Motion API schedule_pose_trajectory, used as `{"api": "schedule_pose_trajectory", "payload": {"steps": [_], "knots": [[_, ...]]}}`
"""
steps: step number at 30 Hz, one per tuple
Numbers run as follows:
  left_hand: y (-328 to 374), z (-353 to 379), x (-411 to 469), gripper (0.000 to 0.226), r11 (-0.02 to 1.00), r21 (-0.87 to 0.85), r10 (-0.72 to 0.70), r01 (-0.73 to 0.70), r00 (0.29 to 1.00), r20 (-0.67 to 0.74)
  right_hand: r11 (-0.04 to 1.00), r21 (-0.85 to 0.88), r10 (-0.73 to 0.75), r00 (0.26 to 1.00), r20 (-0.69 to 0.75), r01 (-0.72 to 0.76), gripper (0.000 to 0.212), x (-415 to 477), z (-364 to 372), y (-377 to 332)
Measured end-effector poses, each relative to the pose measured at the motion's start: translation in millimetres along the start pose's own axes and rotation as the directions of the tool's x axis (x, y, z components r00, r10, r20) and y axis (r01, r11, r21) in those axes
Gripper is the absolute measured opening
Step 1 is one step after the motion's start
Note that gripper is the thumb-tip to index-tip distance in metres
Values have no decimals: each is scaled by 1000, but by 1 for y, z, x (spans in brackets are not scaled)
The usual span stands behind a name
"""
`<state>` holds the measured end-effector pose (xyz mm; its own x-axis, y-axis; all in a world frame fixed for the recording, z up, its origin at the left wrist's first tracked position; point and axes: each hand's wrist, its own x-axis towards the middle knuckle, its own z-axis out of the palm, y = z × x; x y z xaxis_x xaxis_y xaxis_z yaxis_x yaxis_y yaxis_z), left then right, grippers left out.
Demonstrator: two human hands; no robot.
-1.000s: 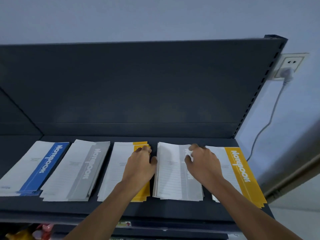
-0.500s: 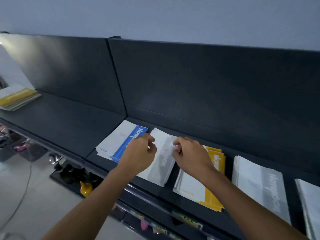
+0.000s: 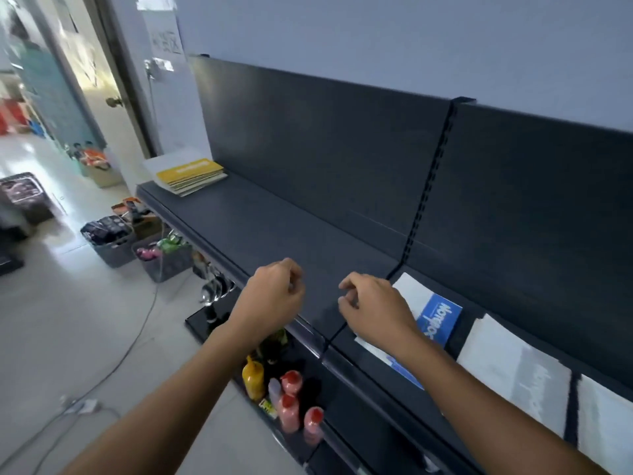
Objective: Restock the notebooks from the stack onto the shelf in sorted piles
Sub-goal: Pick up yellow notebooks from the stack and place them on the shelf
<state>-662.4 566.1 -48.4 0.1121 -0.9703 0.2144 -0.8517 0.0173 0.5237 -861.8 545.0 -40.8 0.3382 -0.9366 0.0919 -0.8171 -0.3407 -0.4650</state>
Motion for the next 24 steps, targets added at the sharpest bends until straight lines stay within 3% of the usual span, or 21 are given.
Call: {"api": "schedule_pose_trajectory", "payload": {"steps": [14, 24], "knots": [[-166, -80, 65, 18, 986, 16, -163, 165, 983, -84, 976, -11, -214, 970, 115, 216, 17, 164, 84, -135], [-278, -133, 192, 20, 974, 83, -205, 212, 975, -90, 964, 60, -264, 958, 113, 259, 16, 330, 139, -212]]}}
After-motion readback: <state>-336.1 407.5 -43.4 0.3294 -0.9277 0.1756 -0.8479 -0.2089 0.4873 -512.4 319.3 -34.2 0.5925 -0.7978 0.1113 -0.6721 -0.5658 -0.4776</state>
